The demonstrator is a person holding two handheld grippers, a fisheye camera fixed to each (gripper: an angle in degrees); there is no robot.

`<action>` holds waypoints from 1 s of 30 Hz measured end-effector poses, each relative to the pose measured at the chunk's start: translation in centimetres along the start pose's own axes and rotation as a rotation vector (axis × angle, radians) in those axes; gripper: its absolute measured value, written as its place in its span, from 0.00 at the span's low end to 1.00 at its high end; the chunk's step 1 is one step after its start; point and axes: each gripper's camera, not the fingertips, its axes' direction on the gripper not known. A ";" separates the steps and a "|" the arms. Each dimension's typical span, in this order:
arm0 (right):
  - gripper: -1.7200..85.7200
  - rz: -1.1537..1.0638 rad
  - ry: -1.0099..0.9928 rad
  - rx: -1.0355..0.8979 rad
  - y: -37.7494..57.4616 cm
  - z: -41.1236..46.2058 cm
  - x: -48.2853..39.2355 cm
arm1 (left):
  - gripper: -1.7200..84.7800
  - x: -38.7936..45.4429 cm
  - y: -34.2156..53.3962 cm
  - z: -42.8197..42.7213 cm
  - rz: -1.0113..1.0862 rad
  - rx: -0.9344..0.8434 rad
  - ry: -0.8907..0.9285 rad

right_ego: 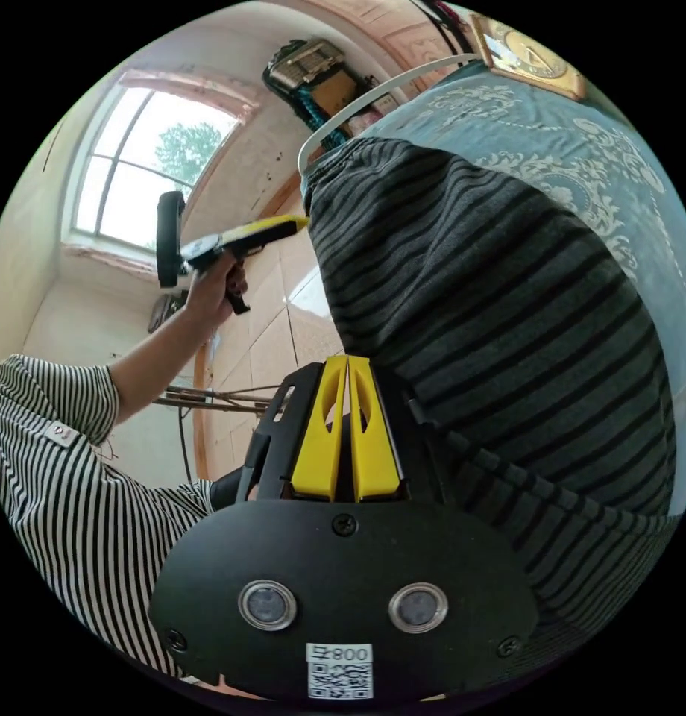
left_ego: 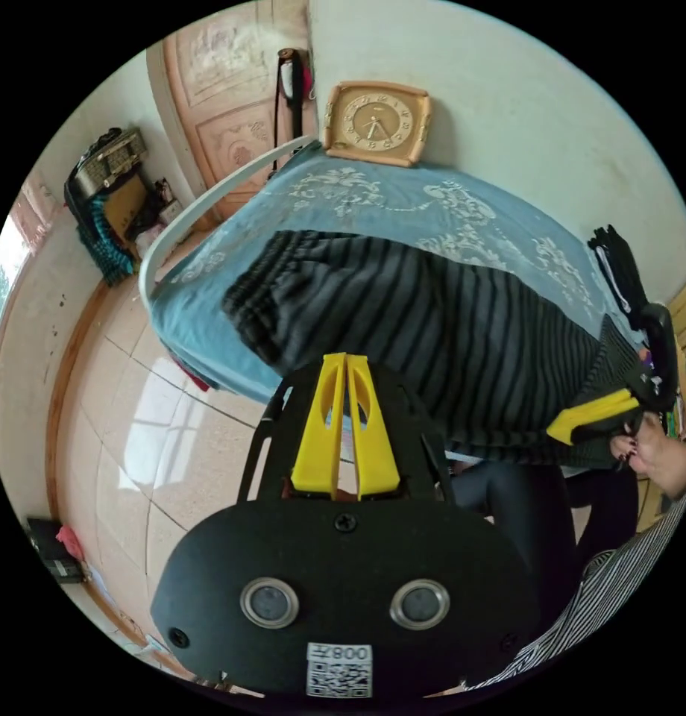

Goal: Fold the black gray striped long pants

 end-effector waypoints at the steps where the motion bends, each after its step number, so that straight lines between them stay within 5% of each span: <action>1: 0.03 0.024 0.010 0.031 0.8 -0.4 1.1 | 0.02 1.5 0.5 0.3 0.028 -0.024 0.062; 9: 0.02 0.107 0.148 -0.016 4.8 3.1 7.8 | 0.02 5.5 1.4 2.4 0.040 -0.156 0.133; 15: 0.03 0.121 0.166 0.074 8.4 1.9 10.8 | 0.03 11.0 -0.9 -1.1 0.133 -0.051 0.260; 24: 0.09 0.677 0.421 0.358 21.0 -9.0 26.7 | 0.10 27.9 -6.5 0.4 0.419 -0.106 0.605; 30: 0.11 0.839 0.518 0.362 24.2 -9.6 33.7 | 0.11 37.0 -9.4 0.9 0.591 -0.206 0.556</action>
